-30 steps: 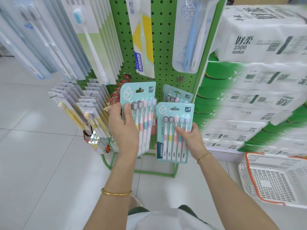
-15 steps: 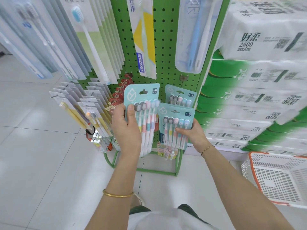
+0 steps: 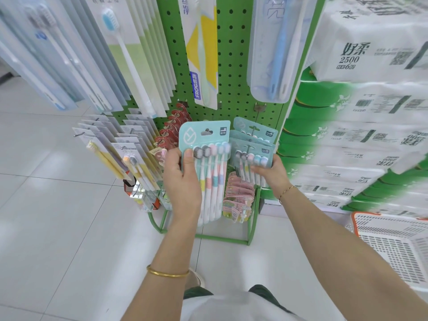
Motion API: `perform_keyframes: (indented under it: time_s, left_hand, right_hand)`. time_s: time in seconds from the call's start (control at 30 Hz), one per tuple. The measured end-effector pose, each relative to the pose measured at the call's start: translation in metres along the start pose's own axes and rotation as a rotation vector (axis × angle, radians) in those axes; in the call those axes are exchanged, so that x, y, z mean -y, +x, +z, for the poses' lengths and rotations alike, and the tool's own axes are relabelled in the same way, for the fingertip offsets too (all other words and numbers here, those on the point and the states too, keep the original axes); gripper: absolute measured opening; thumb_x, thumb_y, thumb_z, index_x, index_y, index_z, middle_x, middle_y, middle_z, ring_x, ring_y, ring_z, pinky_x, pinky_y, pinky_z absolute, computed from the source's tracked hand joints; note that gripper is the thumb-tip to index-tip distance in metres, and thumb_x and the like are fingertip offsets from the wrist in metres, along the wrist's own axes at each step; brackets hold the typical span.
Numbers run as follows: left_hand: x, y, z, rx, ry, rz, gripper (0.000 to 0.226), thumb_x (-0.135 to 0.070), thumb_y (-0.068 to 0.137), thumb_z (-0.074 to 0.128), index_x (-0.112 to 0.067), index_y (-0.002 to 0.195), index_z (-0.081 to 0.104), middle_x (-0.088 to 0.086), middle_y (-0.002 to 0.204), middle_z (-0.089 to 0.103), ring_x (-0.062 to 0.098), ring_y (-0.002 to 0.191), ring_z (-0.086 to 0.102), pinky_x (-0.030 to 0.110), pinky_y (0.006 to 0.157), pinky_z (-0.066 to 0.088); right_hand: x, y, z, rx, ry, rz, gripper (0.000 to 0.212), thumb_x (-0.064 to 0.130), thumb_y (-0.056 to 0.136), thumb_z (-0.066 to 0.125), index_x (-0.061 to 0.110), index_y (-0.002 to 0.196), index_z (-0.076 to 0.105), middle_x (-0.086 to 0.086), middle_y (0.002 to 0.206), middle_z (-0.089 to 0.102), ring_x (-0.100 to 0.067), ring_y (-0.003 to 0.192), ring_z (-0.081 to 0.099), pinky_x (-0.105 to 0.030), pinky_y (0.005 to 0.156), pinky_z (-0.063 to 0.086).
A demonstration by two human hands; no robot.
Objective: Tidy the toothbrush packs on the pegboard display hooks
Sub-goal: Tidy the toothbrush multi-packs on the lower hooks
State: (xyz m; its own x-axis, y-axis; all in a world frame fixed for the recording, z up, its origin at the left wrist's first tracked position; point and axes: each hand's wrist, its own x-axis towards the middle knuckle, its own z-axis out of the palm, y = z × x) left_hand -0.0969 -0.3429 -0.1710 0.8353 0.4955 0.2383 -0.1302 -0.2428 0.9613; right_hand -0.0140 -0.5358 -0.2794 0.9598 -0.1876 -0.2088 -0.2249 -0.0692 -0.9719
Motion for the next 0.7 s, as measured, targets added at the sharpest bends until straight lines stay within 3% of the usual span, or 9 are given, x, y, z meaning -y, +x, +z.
perform_keyframes:
  time_s: [0.13,0.27,0.37,0.43,0.5,0.6,0.7]
  left_hand:
    - [0.001,-0.002,0.004,0.026,-0.036,-0.048,0.025,-0.018,0.1,0.046,-0.023,0.075,0.045,-0.014,0.065,0.044,-0.007,0.058,0.042,0.009,0.054,0.034]
    - [0.008,-0.005,0.013,0.075,-0.037,-0.12,0.026,-0.024,0.1,0.047,-0.019,0.075,0.046,-0.012,0.067,0.043,-0.001,0.058,0.036,0.018,0.055,0.032]
    - [0.006,-0.009,0.022,0.111,-0.05,-0.178,0.028,-0.026,0.099,0.047,-0.021,0.072,0.046,-0.011,0.064,0.04,0.0,0.053,0.033,0.019,0.052,0.03]
    - [0.002,-0.009,0.027,0.102,-0.099,-0.215,0.031,-0.024,0.1,0.046,-0.019,0.07,0.042,-0.009,0.064,0.037,-0.001,0.049,0.032,0.016,0.049,0.028]
    - [-0.001,-0.013,0.037,0.116,-0.132,-0.271,0.033,-0.023,0.1,0.046,-0.019,0.068,0.04,-0.008,0.062,0.035,-0.002,0.046,0.031,0.014,0.046,0.027]
    - [-0.007,-0.022,0.052,0.155,-0.144,-0.317,0.034,-0.027,0.101,0.044,-0.019,0.068,0.037,-0.007,0.061,0.031,0.001,0.047,0.026,0.019,0.049,0.025]
    - [-0.017,-0.036,0.066,0.21,-0.131,-0.318,0.031,-0.032,0.102,0.037,-0.026,0.072,0.038,-0.011,0.068,0.032,0.0,0.056,0.029,0.018,0.056,0.026]
  right_hand:
    - [-0.003,0.003,-0.001,-0.058,-0.087,0.023,0.052,0.001,0.079,0.072,0.002,0.125,0.047,-0.011,0.118,0.058,-0.021,0.101,0.055,-0.033,0.089,0.046]
    - [-0.006,-0.006,-0.008,-0.096,-0.255,0.059,0.069,0.006,0.079,0.074,0.0,0.137,0.038,-0.016,0.136,0.047,-0.028,0.124,0.046,-0.039,0.106,0.039]
    - [0.002,-0.034,-0.015,-0.18,-0.374,-0.064,0.068,0.01,0.083,0.071,0.003,0.14,0.035,-0.012,0.14,0.043,-0.025,0.131,0.039,-0.037,0.11,0.034]
    - [0.015,-0.062,-0.013,-0.211,-0.275,-0.171,0.045,0.015,0.092,0.059,0.006,0.133,0.044,-0.005,0.129,0.05,-0.021,0.123,0.046,-0.031,0.105,0.037]
    - [0.028,-0.092,-0.015,-0.169,-0.057,-0.171,0.02,0.022,0.099,0.047,0.014,0.114,0.055,0.002,0.108,0.06,-0.017,0.104,0.059,-0.03,0.093,0.046]
    - [0.035,-0.116,-0.024,-0.035,0.021,-0.132,0.028,0.032,0.101,0.039,0.017,0.094,0.062,0.002,0.089,0.064,-0.012,0.082,0.06,-0.027,0.077,0.05]
    - [0.034,-0.123,-0.032,-0.095,-0.031,-0.172,0.031,0.023,0.099,0.046,-0.005,0.09,0.055,-0.007,0.081,0.051,-0.014,0.075,0.046,-0.028,0.069,0.039]
